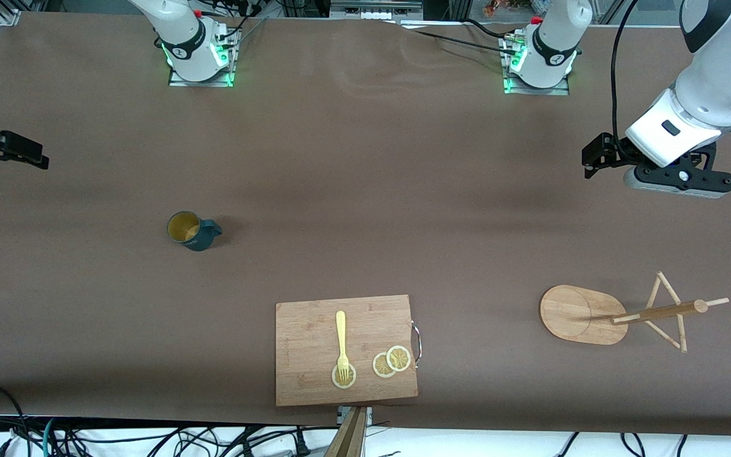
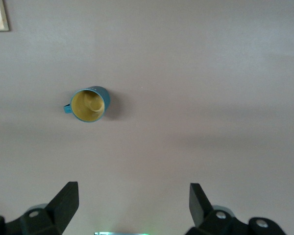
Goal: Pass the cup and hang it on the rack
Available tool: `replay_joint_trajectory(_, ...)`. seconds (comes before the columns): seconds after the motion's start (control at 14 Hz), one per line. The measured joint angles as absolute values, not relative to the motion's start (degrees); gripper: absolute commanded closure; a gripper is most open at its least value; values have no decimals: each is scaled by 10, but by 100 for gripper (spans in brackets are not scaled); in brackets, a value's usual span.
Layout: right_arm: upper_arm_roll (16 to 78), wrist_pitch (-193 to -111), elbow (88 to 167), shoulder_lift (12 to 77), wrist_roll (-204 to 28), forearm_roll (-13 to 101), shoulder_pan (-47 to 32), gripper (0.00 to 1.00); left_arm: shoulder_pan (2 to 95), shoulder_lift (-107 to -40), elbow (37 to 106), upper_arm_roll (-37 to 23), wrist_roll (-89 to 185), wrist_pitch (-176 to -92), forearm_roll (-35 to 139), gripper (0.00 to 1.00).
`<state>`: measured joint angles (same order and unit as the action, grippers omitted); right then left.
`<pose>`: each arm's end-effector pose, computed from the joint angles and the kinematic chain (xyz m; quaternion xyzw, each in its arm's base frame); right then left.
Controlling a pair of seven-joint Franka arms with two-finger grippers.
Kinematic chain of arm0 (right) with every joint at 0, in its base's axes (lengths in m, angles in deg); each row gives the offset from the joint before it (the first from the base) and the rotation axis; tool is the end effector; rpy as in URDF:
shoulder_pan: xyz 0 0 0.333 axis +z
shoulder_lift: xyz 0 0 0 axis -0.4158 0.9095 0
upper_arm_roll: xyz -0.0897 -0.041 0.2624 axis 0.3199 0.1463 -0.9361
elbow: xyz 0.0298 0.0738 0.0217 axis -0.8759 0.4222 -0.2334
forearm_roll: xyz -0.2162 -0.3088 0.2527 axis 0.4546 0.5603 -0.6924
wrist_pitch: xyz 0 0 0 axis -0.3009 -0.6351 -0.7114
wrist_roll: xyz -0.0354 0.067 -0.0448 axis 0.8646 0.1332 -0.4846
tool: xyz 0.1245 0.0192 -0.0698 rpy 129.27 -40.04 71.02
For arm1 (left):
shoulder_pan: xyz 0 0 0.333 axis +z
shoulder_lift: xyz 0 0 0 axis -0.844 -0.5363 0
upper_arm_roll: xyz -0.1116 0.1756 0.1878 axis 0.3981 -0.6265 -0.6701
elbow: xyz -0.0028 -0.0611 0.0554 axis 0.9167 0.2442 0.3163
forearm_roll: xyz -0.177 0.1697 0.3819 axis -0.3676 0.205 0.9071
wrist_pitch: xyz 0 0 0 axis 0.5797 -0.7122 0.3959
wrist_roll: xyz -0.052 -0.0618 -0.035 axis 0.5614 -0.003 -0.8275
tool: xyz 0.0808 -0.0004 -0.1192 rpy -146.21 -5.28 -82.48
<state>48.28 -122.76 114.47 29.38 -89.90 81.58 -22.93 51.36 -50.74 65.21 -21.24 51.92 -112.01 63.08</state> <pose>0.6397 -0.0554 0.4913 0.9972 0.0166 -0.0720 0.0090 0.6256 -0.1072 0.4987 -0.9976 0.0672 0.0051 0.0158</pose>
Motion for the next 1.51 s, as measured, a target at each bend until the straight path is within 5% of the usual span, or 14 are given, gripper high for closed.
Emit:
replay_joint_trajectory(0.72,476,-1379,1178,444,-893,815,-163,0,514,-508,651,-212,519,-1120,631,0)
replay_joint_trajectory(1.51,478,-1544,1332,459,-893,782,-169,0,514,-508,651,-212,519,-1120,631,0)
